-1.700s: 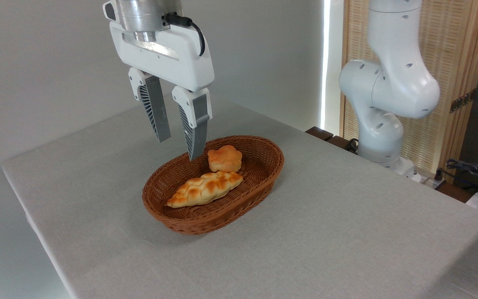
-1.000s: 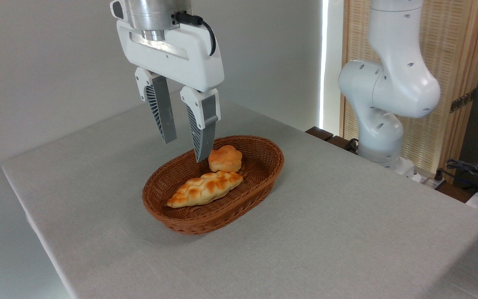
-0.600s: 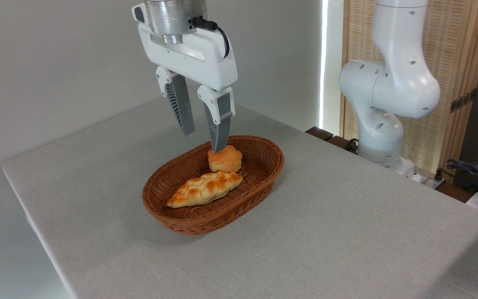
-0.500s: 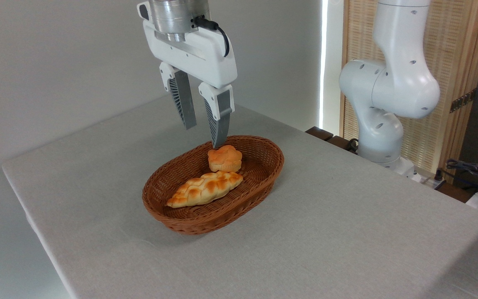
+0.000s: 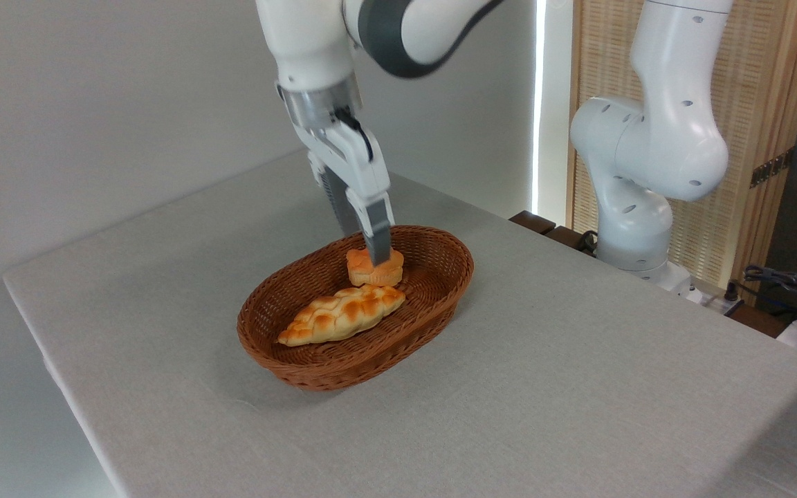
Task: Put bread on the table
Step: 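Lower the gripper around the orange bread roll, then close the gripper on the roll and lift it from the basket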
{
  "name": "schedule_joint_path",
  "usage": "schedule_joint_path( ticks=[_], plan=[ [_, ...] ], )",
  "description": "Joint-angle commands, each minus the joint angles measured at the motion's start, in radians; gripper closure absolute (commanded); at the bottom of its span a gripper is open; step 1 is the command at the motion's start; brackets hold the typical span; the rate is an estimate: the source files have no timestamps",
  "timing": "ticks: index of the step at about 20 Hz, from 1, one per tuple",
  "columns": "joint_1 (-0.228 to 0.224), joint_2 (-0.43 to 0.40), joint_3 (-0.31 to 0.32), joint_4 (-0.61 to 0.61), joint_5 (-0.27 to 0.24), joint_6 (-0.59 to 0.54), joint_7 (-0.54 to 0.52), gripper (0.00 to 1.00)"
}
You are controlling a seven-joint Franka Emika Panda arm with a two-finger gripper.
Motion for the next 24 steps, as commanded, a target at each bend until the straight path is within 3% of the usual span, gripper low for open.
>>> schedule_joint_path(
  ticks=[1, 5, 7, 9, 10, 11, 12, 24],
  plan=[
    [-0.022, -0.03, 0.013, -0.078, -0.04, 0.029, 0.015, 0.0],
    [-0.035, -0.026, 0.004, -0.139, -0.049, 0.127, 0.013, 0.0],
    [-0.035, -0.024, -0.002, -0.147, -0.09, 0.137, 0.013, 0.02],
    [-0.033, -0.024, -0.002, -0.147, -0.097, 0.137, 0.015, 0.33],
    [-0.033, -0.024, -0.002, -0.147, -0.095, 0.137, 0.016, 0.54],
    [-0.033, -0.024, -0.002, -0.147, -0.097, 0.137, 0.018, 0.68],
    [-0.033, -0.024, -0.002, -0.147, -0.097, 0.137, 0.019, 0.74],
    [-0.016, -0.029, 0.013, -0.136, -0.087, 0.133, 0.088, 0.81]
  ],
)
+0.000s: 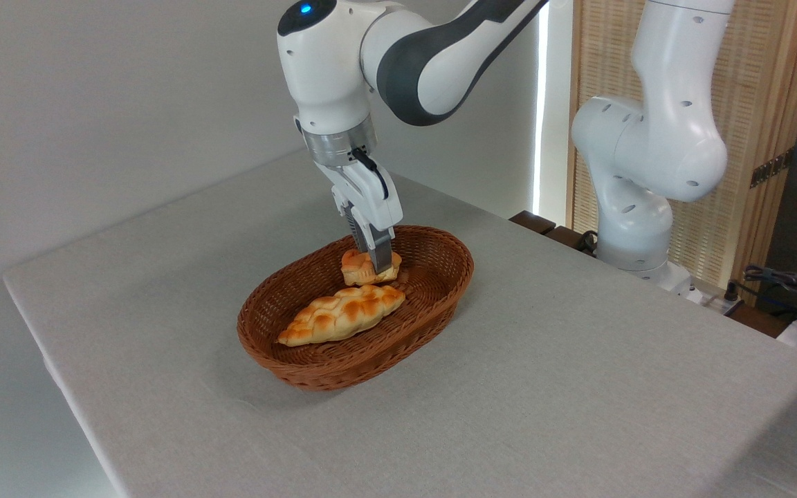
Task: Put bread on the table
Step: 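Close the gripper on the roll and lift it from the basket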
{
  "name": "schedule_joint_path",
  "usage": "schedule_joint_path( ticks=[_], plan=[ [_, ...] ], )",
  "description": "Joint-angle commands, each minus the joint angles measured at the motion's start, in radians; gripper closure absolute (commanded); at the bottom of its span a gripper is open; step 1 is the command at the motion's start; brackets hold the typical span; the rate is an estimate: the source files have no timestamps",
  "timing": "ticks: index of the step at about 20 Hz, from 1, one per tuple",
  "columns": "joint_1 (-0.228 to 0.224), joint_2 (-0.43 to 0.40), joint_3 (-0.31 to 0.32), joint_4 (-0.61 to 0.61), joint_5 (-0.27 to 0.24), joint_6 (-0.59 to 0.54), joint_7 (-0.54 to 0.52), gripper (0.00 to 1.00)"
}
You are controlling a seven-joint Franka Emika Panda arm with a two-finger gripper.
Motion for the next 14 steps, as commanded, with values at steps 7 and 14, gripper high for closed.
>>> schedule_joint_path(
  ticks=[7, 14],
  plan=[
    [0.025, -0.028, 0.111, 0.067, -0.013, 0.005, 0.073, 0.83],
    [0.122, -0.054, 0.252, 0.176, -0.001, -0.047, 0.289, 0.82]
  ],
)
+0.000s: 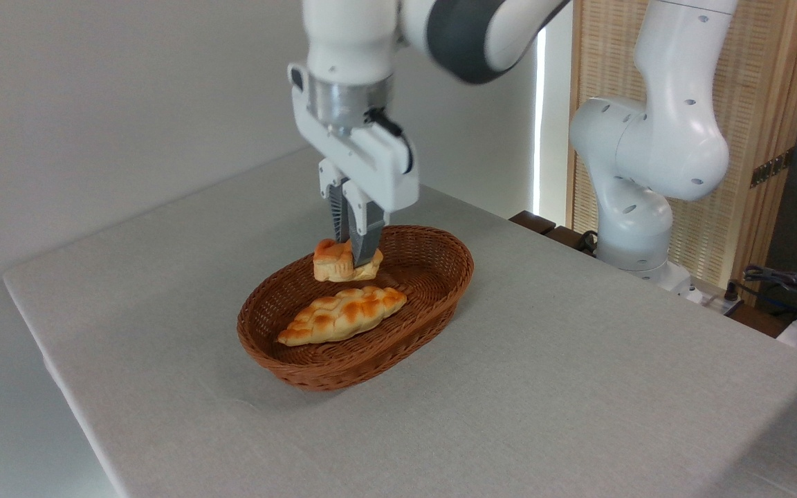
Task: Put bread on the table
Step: 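Carry the roll out of the basket and lower it onto the table, then open the gripper to release the roll and raise it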
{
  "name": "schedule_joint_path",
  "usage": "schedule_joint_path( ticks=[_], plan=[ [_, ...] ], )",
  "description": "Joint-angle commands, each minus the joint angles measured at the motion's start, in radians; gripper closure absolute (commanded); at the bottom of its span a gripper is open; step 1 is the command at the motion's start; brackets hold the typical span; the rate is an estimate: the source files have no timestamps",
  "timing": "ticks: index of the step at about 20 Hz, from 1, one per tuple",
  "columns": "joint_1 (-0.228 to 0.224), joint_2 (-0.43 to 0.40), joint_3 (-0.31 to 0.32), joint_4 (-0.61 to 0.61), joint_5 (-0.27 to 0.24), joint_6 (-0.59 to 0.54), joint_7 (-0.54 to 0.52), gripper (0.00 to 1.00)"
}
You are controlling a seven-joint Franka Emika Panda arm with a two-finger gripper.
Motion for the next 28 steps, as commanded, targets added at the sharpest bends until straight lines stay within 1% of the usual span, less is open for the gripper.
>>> schedule_joint_path(
  ticks=[1, 2, 3, 4, 5, 6, 7, 8, 9, 10, 11, 12, 17, 23, 24, 25, 26, 27, 28],
  plan=[
    [0.062, 0.027, 0.09, 0.025, 0.019, -0.02, 0.217, 0.82],
    [0.062, 0.051, 0.123, 0.025, 0.056, -0.012, 0.266, 0.82],
    [0.062, 0.078, 0.14, 0.023, 0.091, -0.001, 0.296, 0.81],
    [0.064, 0.11, 0.152, 0.023, 0.113, 0.012, 0.311, 0.8],
    [0.064, 0.145, 0.167, 0.023, 0.119, 0.031, 0.316, 0.8],
    [0.064, 0.171, 0.169, 0.023, 0.119, 0.046, 0.316, 0.8],
    [0.064, 0.187, 0.169, 0.023, 0.121, 0.061, 0.317, 0.79],
    [0.064, 0.194, 0.169, 0.023, 0.121, 0.068, 0.317, 0.77],
    [0.067, 0.196, 0.169, 0.023, 0.121, 0.068, 0.323, 0.69],
    [0.079, 0.196, 0.169, 0.02, 0.121, 0.068, 0.333, 0.53],
    [0.091, 0.204, 0.17, 0.016, 0.121, 0.059, 0.343, 0.24],
    [0.099, 0.205, 0.17, 0.014, 0.121, 0.052, 0.346, 0.0],
    [0.107, 0.219, 0.169, 0.014, 0.121, -0.007, 0.343, 0.0],
    [0.113, 0.216, 0.17, 0.022, 0.119, -0.007, 0.339, 0.0],
    [0.116, 0.213, 0.169, 0.023, 0.119, -0.009, 0.328, 0.0],
    [0.128, 0.208, 0.169, 0.028, 0.118, -0.012, 0.316, 0.0],
    [0.139, 0.204, 0.166, 0.048, 0.116, -0.029, 0.301, 0.0],
    [0.14, 0.204, 0.164, 0.077, 0.115, -0.058, 0.29, 0.0],
    [0.14, 0.202, 0.163, 0.128, 0.109, -0.102, 0.278, 0.0]
  ],
)
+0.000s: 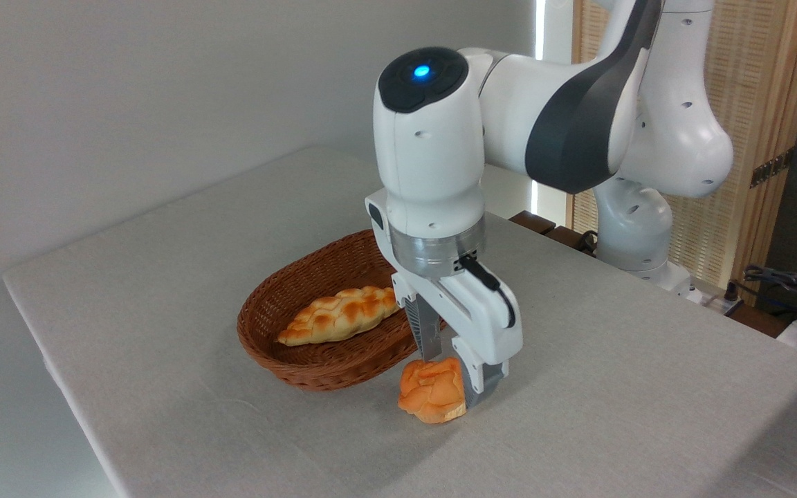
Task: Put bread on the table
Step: 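Open the gripper to release the roll and raise it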
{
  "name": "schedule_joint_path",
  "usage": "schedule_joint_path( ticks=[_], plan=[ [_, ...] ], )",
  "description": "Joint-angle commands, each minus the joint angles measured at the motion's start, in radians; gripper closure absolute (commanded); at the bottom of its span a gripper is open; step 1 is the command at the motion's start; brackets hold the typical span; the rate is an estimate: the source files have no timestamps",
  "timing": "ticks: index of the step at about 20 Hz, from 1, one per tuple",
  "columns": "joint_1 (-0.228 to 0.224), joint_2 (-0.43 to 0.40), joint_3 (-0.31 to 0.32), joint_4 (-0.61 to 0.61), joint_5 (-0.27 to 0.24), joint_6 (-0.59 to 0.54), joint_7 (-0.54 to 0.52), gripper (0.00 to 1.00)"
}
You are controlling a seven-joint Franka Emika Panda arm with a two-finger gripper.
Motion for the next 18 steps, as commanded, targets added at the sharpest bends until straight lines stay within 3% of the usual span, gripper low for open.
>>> schedule_joint_path(
  ticks=[1, 3, 6, 10, 13, 15, 17, 18],
  plan=[
    [0.015, -0.009, -0.005, 0.17, -0.007, -0.161, -0.059, 0.0],
    [0.017, -0.009, -0.028, 0.288, -0.022, -0.25, -0.147, 0.0],
    [0.112, -0.021, -0.175, 0.396, -0.036, -0.322, -0.345, 0.0],
    [0.112, -0.008, -0.285, 0.5, -0.09, -0.328, -0.384, 0.0],
    [0.109, 0.021, -0.353, 0.529, -0.085, -0.331, -0.461, 0.0],
    [0.097, 0.054, -0.353, 0.558, -0.08, -0.331, -0.467, 0.0],
    [0.055, 0.081, -0.347, 0.566, -0.07, -0.331, -0.464, 0.0],
    [0.031, 0.097, -0.339, 0.569, -0.041, -0.331, -0.459, 0.0]
  ],
)
